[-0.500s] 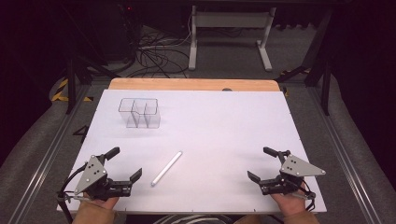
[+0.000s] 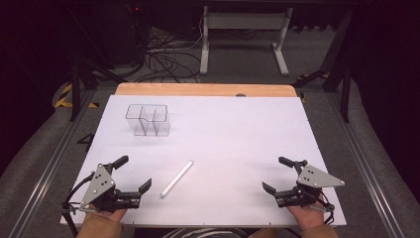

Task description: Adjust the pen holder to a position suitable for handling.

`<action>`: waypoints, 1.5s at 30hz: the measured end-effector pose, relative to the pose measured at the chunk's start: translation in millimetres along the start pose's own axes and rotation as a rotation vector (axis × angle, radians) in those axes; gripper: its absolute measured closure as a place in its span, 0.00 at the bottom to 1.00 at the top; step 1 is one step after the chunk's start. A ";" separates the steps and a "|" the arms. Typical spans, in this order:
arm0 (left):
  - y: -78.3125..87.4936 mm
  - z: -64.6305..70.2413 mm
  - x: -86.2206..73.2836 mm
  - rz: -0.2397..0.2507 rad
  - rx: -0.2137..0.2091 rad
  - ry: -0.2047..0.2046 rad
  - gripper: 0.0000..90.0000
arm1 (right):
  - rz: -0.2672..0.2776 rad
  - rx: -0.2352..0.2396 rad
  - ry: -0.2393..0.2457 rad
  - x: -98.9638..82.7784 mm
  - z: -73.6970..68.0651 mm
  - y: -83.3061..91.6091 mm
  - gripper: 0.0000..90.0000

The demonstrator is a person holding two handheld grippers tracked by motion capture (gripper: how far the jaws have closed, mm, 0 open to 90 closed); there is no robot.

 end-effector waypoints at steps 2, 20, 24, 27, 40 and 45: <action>-0.8 0.2 0.4 -0.001 -0.002 -0.001 0.03 | 0.001 0.003 -0.002 -0.5 0.0 1.0 0.05; 0.2 -6.7 17.9 -0.018 -0.050 -0.002 0.06 | -0.002 0.033 -0.023 -3.4 -0.5 -3.4 0.06; -1.4 -10.3 23.2 -0.026 -0.070 -0.001 0.06 | -0.011 0.032 -0.018 -4.6 -0.5 -4.9 0.06; -3.2 -14.4 28.2 -0.036 -0.082 -0.005 0.06 | -0.018 0.039 -0.020 -5.9 -0.7 -7.1 0.06; -15.2 -31.8 44.7 -0.063 -0.101 -0.015 0.06 | -0.017 0.049 -0.052 -10.2 -1.1 -3.9 0.06; -20.6 -35.5 48.5 -0.067 -0.104 -0.017 0.06 | -0.017 0.046 -0.058 -12.2 -1.4 -1.0 0.06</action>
Point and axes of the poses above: each handheld gripper's, and its own axes: y roughly backward along the jaws, x roughly out of its top, z roughly to its right, the point moved 5 cm from there along -y, roughly forward along the jaws, and after that the axes turned 8 degrees about -z, right-handed, at the moved point
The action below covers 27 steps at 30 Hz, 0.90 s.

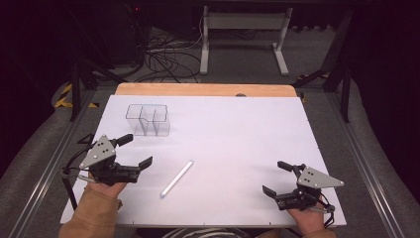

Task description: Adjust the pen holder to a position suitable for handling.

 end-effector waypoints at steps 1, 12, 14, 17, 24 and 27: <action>0.0 0.0 0.0 0.000 0.000 0.000 0.06 | 0.000 0.000 0.000 0.0 0.0 0.0 0.06; -3.0 -2.3 12.0 -0.041 -0.049 -0.078 0.07 | 0.002 0.005 -0.004 -1.2 -0.7 1.5 0.06; -3.1 -3.1 14.0 -0.052 -0.049 -0.091 0.09 | 0.000 0.005 -0.004 -1.3 -0.7 1.3 0.06; -4.2 -6.3 21.0 -0.088 -0.057 -0.136 0.12 | 0.001 0.008 -0.002 -0.9 -1.0 1.0 0.06; -9.9 -16.5 31.2 -0.139 -0.088 -0.156 0.15 | -0.001 0.016 -0.004 -1.2 -1.0 0.5 0.06; -12.6 -23.2 34.0 -0.159 -0.102 -0.142 0.16 | -0.002 0.021 -0.003 -1.3 -1.0 0.0 0.06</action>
Point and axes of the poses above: each handheld gripper's, and its own axes: y roughly backward along the jaws, x roughly out of its top, z roughly to its right, the point moved 5 cm from there along -y, roughly forward along the jaws, and after that the axes turned 8 degrees about -z, right-handed, at the moved point
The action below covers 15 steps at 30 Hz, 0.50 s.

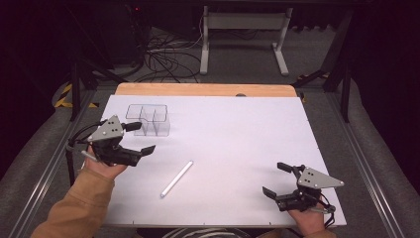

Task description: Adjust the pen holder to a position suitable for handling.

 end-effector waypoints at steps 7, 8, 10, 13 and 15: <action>-5.8 -18.3 3.4 -0.019 -0.024 0.018 0.18 | -0.003 0.007 -0.002 -0.1 -0.4 -0.5 0.06; -7.2 -20.1 3.6 -0.022 -0.031 0.020 0.18 | -0.004 0.009 -0.003 -0.2 -0.7 -0.7 0.06; -10.3 -23.5 3.5 -0.042 -0.040 0.026 0.19 | -0.007 0.008 -0.003 -0.3 -0.7 -0.6 0.06; -15.3 -26.6 3.0 -0.067 -0.054 0.033 0.21 | -0.007 0.009 -0.003 -0.4 -0.7 -0.7 0.06; -17.9 -27.8 3.1 -0.076 -0.063 0.022 0.23 | -0.007 0.010 -0.002 -0.4 -0.7 -0.7 0.06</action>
Point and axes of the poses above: each handheld gripper's, and its own axes: y roughly backward along the jaws, x roughly out of its top, z roughly to its right, the point moved 5 cm from there along -y, roughly forward along the jaws, and after that the axes turned 8 degrees about -z, right-handed, at the moved point
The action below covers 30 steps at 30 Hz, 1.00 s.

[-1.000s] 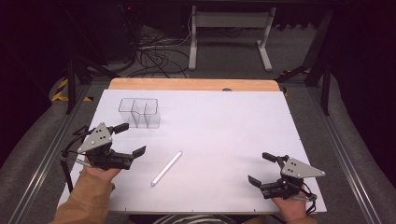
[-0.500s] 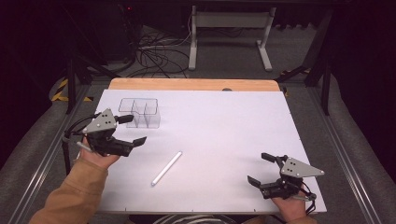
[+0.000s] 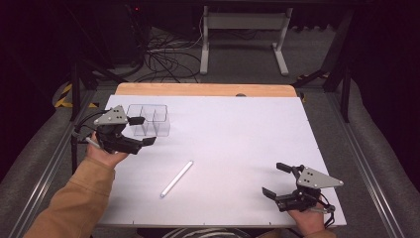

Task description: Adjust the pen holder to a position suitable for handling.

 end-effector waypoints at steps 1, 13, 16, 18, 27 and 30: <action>-0.8 -0.3 0.2 -0.005 0.005 -0.011 0.24 | 0.001 0.002 0.000 0.0 -0.1 -0.1 0.06; -6.7 -12.2 2.2 -0.072 0.034 -0.106 0.26 | -0.004 0.004 0.004 -0.4 -0.5 -0.8 0.07; -8.5 -15.7 1.6 -0.090 0.048 -0.116 0.29 | -0.006 0.005 0.001 -1.2 -0.8 -0.6 0.07; -10.3 -20.6 0.4 -0.113 0.062 -0.115 0.30 | -0.005 0.005 0.001 -1.2 -0.9 -0.4 0.07; -13.0 -49.0 -3.2 -0.173 0.110 -0.042 0.36 | -0.006 0.010 0.004 -1.3 -1.4 -0.9 0.07; -16.3 -55.4 -4.3 -0.210 0.118 -0.045 0.37 | -0.005 0.011 0.003 -1.3 -1.4 -0.8 0.07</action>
Point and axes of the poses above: each handheld gripper's, and its own axes: y roughly backward along the jaws, x roughly out of its top, z roughly to its right, the point moved 5 cm from there along -y, roughly forward along the jaws, and after that the axes turned 8 degrees about -z, right-handed, at the moved point
